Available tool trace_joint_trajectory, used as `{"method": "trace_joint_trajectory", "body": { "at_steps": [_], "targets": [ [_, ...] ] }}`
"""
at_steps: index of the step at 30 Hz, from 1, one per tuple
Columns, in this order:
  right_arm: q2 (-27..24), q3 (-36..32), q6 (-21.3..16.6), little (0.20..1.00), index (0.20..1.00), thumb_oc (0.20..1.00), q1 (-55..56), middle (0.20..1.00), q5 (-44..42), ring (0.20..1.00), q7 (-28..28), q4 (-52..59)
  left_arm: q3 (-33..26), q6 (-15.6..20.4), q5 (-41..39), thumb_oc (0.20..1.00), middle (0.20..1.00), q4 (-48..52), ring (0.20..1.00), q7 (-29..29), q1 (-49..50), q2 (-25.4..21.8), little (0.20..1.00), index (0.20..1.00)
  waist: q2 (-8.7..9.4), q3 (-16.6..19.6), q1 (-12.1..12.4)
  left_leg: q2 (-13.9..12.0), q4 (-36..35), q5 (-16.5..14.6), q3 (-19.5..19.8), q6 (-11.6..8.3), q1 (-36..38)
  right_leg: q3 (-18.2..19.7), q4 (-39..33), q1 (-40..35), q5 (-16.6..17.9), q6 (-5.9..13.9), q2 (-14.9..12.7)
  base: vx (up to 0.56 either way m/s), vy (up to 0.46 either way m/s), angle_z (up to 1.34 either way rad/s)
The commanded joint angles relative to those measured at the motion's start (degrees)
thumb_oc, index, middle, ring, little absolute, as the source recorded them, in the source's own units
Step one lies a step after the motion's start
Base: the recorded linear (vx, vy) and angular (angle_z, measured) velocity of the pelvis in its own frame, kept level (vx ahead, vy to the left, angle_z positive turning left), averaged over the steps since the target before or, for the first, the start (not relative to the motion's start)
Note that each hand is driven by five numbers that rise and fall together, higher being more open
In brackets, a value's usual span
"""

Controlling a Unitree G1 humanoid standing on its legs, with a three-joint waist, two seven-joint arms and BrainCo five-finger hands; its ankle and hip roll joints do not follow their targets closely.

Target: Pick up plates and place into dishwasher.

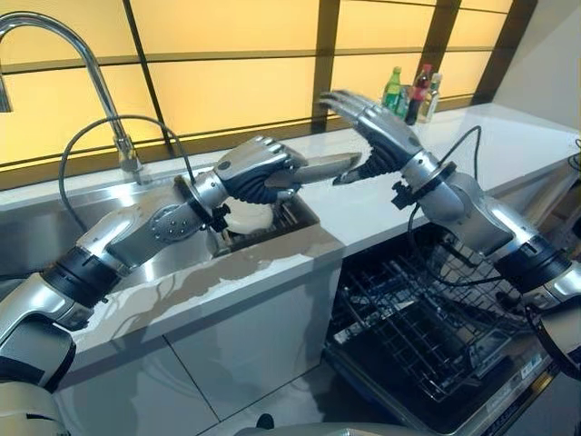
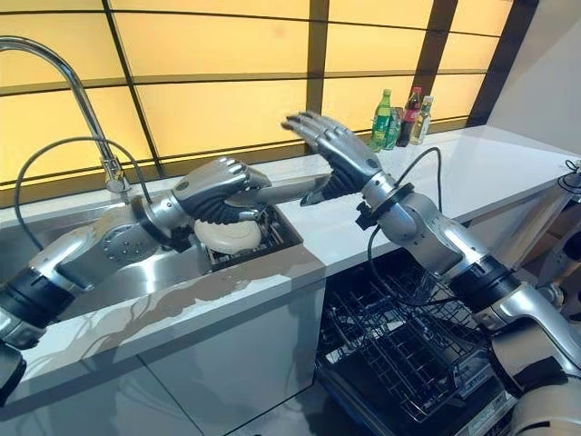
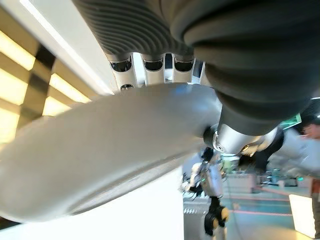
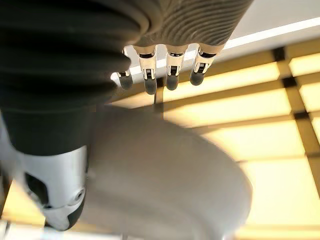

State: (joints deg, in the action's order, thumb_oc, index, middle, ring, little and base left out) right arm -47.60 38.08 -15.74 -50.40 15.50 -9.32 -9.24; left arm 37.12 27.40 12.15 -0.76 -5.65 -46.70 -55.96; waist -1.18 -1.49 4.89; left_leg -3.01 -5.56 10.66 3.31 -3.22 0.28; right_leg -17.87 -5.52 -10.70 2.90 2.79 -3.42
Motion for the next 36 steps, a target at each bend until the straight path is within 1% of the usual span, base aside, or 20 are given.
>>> {"method": "trace_joint_trajectory", "body": {
  "at_steps": [1,3,5,8,11,16,21,23,24,25,26,29,30,32,33,34,36],
  "targets": [
    [-1.0,2.0,1.8,0.918,0.918,0.918,-9.2,0.918,-3.1,0.918,1.4,-2.6,-1.5,1.8,-4.9,0.200,0.200,0.3,0.200,-1.8,-8.1,2.2,0.200,0.200,1.58,-1.3,2.1,6.0,0.8,-11.6,-2.0,1.64,5.8,0.4,0.6,1.8,-2.5,3.53,-2.1,0.00,0.000,0.00],
    [-1.2,1.9,1.7,0.200,0.200,0.200,-9.1,0.200,-4.0,0.200,2.3,-2.6,-1.7,2.0,-4.8,0.200,0.200,0.6,0.200,-1.7,-8.0,2.2,0.200,0.200,1.67,-1.3,2.1,6.0,0.8,-11.7,-1.9,1.67,5.9,0.4,0.6,1.8,-2.5,3.50,-2.0,0.00,0.000,0.00],
    [-1.1,1.9,2.7,0.200,0.200,0.200,-9.3,0.200,-5.2,0.200,4.1,-2.9,-1.7,2.2,-4.6,0.200,0.200,0.6,0.200,-1.8,-8.1,2.3,0.200,0.200,1.80,-1.3,2.0,6.1,0.7,-11.8,-1.7,1.67,6.1,0.5,0.6,1.6,-2.5,3.51,-2.0,0.00,0.000,0.00],
    [-0.9,2.5,3.0,0.200,0.200,0.200,-9.2,0.200,-5.6,0.200,6.8,-4.1,-1.9,2.8,-4.4,0.200,0.200,0.6,0.200,-2.2,-8.0,2.6,0.200,0.200,1.91,-1.1,2.1,6.1,0.6,-11.7,-1.7,1.67,6.2,0.6,0.5,1.6,-2.5,3.55,-2.0,0.00,0.000,0.00],
    [-0.5,3.5,3.9,0.200,0.200,0.200,-9.6,0.200,-5.7,0.200,8.5,-4.9,-1.9,2.3,-4.7,0.200,0.200,1.5,0.200,-2.0,-8.2,2.7,0.200,0.200,1.96,-1.0,2.1,6.1,0.6,-11.7,-1.8,1.72,6.3,0.6,0.5,1.5,-2.6,3.47,-2.0,0.00,0.000,0.00],
    [-0.1,3.9,5.1,0.200,0.200,0.200,-9.0,0.200,-5.8,0.200,9.2,-5.6,-1.8,2.0,-4.3,0.200,0.200,1.9,0.200,-2.6,-7.9,2.8,0.200,0.200,1.95,-1.2,2.1,6.0,0.7,-11.8,-1.9,1.77,6.7,0.8,0.7,1.2,-2.6,3.41,-2.0,0.00,0.000,0.00],
    [0.4,3.1,6.1,0.200,0.200,0.200,-8.7,0.200,-5.0,0.200,7.6,-6.9,-2.0,1.7,-3.1,0.200,0.200,1.7,0.200,-2.8,-7.8,2.7,0.200,0.200,1.91,-1.4,2.0,6.0,0.6,-12.0,-2.0,1.83,7.0,1.0,0.6,0.9,-2.7,3.33,-2.0,0.00,0.000,0.00],
    [0.3,2.4,6.5,0.200,0.200,0.200,-8.3,0.200,-4.6,0.200,7.0,-7.5,-2.3,-0.1,-1.5,0.200,0.200,1.5,0.200,-3.1,-7.9,2.4,0.200,0.200,1.86,-1.4,2.0,5.9,0.6,-12.0,-2.1,1.79,7.1,1.1,0.6,0.9,-2.7,3.41,-2.0,0.00,0.000,0.00],
    [0.1,2.0,6.4,0.200,0.200,0.200,-7.9,0.200,-4.7,0.200,6.8,-7.7,-2.5,-1.4,-1.1,0.495,0.495,1.3,0.495,-3.0,-7.6,2.1,0.495,0.495,1.88,-1.4,1.9,5.9,0.6,-12.1,-2.2,1.81,7.2,1.1,0.6,0.9,-2.7,3.46,-2.0,0.00,0.000,0.00],
    [-0.1,1.7,6.3,0.200,0.200,0.200,-7.6,0.200,-4.7,0.200,6.7,-7.6,-2.6,-1.5,-1.0,0.671,0.671,1.1,0.671,-3.3,-7.5,1.8,0.671,0.671,1.88,-1.5,1.9,5.9,0.6,-12.1,-2.2,1.82,7.2,1.2,0.6,0.9,-2.7,3.49,-2.0,0.00,0.000,0.00],
    [-0.8,0.8,6.2,0.200,0.200,0.200,-6.8,0.200,-4.8,0.200,6.5,-7.4,-3.4,-2.5,0.8,1.000,1.000,0.2,1.000,-5.0,-6.8,0.9,1.000,1.000,1.89,-1.5,1.7,5.9,0.6,-12.1,-2.4,1.80,7.2,1.3,0.6,0.9,-2.6,3.54,-2.0,0.00,0.000,0.00],
    [-3.5,-2.2,5.5,0.200,0.200,0.200,-3.2,0.200,-4.5,0.200,7.1,-6.0,-6.2,-3.4,3.0,1.000,1.000,-2.8,1.000,-8.2,-3.8,-2.0,1.000,1.000,1.85,-1.6,1.2,5.8,0.6,-12.1,-2.9,1.79,7.4,1.7,0.7,1.0,-2.6,3.70,-1.9,0.00,0.000,0.00],
    [-4.8,-3.7,4.6,0.200,0.200,0.200,-1.3,0.200,-5.0,0.200,7.7,-5.6,-7.5,-4.1,5.3,1.000,1.000,-4.4,1.000,-10.2,-2.5,-3.4,1.000,1.000,1.82,-1.6,0.9,5.7,0.6,-12.1,-3.2,1.81,7.4,1.9,0.7,1.0,-2.5,3.79,-1.9,0.00,0.000,0.00],
    [-7.4,-6.7,3.3,0.200,0.200,0.200,2.8,0.200,-5.0,0.200,9.0,-4.3,-9.9,-3.9,7.5,1.000,1.000,-7.8,1.000,-14.1,0.2,-6.2,1.000,1.000,1.84,-1.7,0.3,5.6,0.6,-12.2,-3.7,1.79,7.5,2.3,0.6,1.1,-2.4,3.90,-1.8,0.00,0.000,0.00],
    [-8.7,-8.2,3.1,0.200,0.200,0.200,4.8,0.200,-4.7,0.200,10.0,-3.4,-11.2,-4.4,9.6,1.000,1.000,-9.6,1.000,-16.2,1.5,-7.6,1.000,1.000,1.82,-1.8,-0.1,5.5,0.6,-12.2,-4.1,1.75,7.5,2.6,0.6,1.1,-2.4,3.93,-1.8,0.01,0.013,-0.04],
    [-9.6,-9.2,2.9,0.200,0.200,0.200,6.2,0.200,-4.7,0.200,10.4,-2.7,-11.8,-4.9,10.3,1.000,1.000,-10.9,1.000,-17.4,2.2,-8.5,1.000,1.000,1.78,-1.9,-0.4,5.5,0.6,-12.2,-4.4,1.74,7.6,2.8,0.6,1.2,-2.3,3.96,-1.7,0.01,0.016,-0.07],
    [-12.6,-13.1,1.1,0.200,0.200,0.200,10.7,0.200,-6.4,0.200,11.7,-1.5,-14.3,-6.2,10.4,1.000,1.000,-16.3,1.000,-21.2,4.8,-11.5,1.000,1.000,1.75,-2.3,-1.4,5.2,0.6,-12.2,-5.2,1.67,7.7,3.4,0.6,1.3,-2.1,4.03,-1.6,0.00,0.018,-0.13]
  ]
}}
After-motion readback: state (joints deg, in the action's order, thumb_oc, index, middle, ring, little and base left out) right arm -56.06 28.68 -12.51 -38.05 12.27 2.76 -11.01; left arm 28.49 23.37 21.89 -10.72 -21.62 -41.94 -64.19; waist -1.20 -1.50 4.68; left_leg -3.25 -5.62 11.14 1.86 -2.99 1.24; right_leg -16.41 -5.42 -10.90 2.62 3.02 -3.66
